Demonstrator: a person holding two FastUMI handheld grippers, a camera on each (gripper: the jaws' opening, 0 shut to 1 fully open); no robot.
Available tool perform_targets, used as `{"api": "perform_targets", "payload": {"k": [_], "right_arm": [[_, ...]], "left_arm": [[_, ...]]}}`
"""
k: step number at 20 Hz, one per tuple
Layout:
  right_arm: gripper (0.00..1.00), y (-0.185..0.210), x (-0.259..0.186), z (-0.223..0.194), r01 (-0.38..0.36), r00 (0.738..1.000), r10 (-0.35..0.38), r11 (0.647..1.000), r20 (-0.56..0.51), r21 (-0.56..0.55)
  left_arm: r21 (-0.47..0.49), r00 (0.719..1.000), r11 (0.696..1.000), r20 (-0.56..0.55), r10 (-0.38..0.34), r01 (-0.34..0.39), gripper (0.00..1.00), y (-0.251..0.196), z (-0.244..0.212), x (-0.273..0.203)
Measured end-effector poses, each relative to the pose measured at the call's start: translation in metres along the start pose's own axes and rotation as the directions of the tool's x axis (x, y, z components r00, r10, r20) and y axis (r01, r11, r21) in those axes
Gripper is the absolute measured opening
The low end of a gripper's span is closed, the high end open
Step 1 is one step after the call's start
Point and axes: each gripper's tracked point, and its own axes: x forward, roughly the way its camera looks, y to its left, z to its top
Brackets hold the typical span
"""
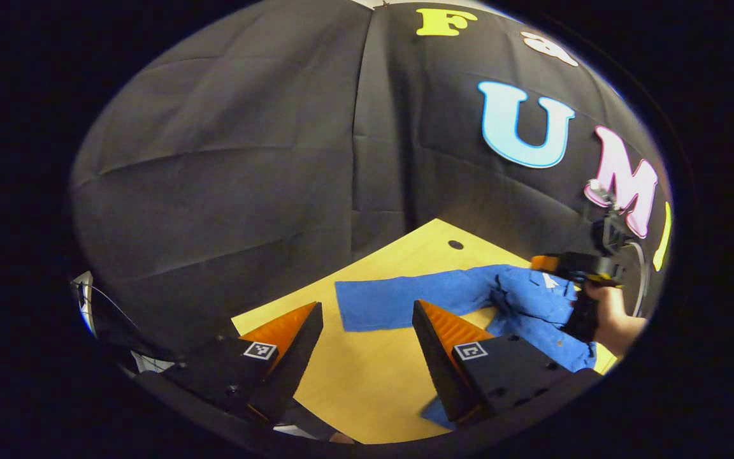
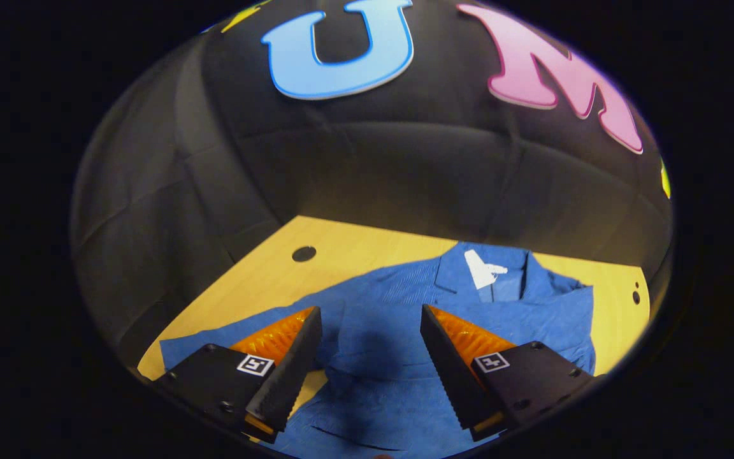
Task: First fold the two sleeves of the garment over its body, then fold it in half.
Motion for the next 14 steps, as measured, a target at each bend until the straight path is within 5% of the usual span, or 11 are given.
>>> {"api": "perform_targets", "payload": {"k": [5,9,14], "right_arm": [[0.98,-0.017,-0.068,0.014,-0.013,0.993,0.020,0.998,0.114,-0.065],[0.98,-0.040,-0.111,0.020,0.001,0.984,0.001,1.000,0.176,-0.015],[0.97,-0.074,-0.168,0.017,0.028,0.980,-0.019,0.999,0.200,-0.040]], "left_arm": [[0.041,0.999,0.999,-0.037,0.020,-0.019,0.83,0.009,-0.007,0.074],[0.106,0.989,0.994,-0.142,0.042,-0.027,0.84,0.004,-0.025,0.134],[-0.014,0.958,0.993,-0.263,0.111,-0.119,0.82,0.013,-0.046,0.167]]}}
